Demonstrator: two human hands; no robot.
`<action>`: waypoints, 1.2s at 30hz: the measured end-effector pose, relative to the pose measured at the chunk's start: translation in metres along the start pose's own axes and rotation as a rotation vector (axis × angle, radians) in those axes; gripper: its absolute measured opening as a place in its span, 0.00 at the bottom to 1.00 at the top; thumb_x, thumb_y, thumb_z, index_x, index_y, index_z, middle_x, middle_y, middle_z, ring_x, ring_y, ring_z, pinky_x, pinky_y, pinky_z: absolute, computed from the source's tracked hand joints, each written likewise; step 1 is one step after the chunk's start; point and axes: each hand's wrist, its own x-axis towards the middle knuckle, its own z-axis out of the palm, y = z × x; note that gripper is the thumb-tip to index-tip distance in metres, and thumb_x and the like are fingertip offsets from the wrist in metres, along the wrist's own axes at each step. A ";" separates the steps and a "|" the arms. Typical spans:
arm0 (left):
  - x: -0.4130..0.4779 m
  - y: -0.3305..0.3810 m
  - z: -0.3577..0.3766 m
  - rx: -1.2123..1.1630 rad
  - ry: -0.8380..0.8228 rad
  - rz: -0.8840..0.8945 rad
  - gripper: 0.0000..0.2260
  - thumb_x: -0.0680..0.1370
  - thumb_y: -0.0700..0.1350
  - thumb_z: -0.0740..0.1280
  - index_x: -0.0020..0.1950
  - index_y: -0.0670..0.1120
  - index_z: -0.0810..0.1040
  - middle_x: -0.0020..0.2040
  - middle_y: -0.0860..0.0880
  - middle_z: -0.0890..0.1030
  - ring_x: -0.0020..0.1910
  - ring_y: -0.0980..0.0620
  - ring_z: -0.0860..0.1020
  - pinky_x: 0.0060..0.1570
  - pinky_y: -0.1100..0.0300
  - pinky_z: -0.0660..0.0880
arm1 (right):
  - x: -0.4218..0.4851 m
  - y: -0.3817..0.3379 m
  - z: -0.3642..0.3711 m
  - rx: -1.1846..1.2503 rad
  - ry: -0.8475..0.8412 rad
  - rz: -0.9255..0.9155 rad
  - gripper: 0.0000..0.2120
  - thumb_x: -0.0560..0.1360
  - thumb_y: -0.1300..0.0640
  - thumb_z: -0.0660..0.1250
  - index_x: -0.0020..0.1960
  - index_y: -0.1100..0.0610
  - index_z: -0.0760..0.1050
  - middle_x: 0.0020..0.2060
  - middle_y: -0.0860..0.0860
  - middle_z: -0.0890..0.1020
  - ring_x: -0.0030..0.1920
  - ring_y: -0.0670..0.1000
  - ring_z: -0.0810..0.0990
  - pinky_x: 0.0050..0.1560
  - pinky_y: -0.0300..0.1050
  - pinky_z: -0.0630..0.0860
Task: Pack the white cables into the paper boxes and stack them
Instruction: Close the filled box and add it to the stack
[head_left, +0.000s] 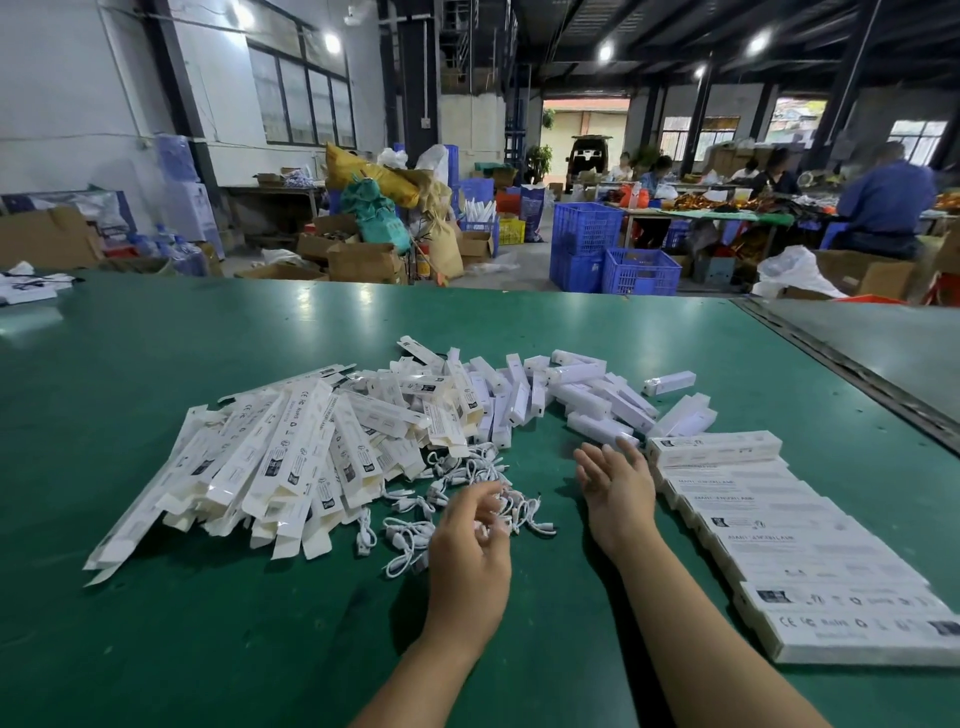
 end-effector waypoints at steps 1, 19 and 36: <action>0.002 0.001 -0.003 -0.007 0.063 -0.013 0.21 0.76 0.30 0.66 0.53 0.58 0.75 0.50 0.52 0.79 0.49 0.58 0.77 0.48 0.66 0.75 | -0.001 0.002 0.000 -0.065 -0.018 -0.022 0.11 0.81 0.65 0.60 0.61 0.56 0.71 0.47 0.58 0.82 0.46 0.53 0.83 0.46 0.43 0.77; 0.042 -0.027 -0.074 0.071 0.602 -0.390 0.22 0.75 0.33 0.65 0.69 0.44 0.73 0.70 0.41 0.70 0.65 0.39 0.71 0.63 0.39 0.71 | 0.002 0.021 -0.011 -0.650 -0.143 -0.211 0.07 0.78 0.63 0.65 0.47 0.55 0.80 0.40 0.49 0.85 0.43 0.49 0.84 0.54 0.49 0.80; 0.051 -0.037 -0.073 -0.630 0.598 -0.502 0.26 0.76 0.32 0.66 0.72 0.48 0.71 0.72 0.47 0.70 0.52 0.49 0.81 0.45 0.61 0.76 | 0.005 0.021 -0.013 -0.611 -0.143 -0.197 0.07 0.79 0.64 0.64 0.47 0.58 0.80 0.41 0.53 0.85 0.40 0.49 0.85 0.47 0.44 0.79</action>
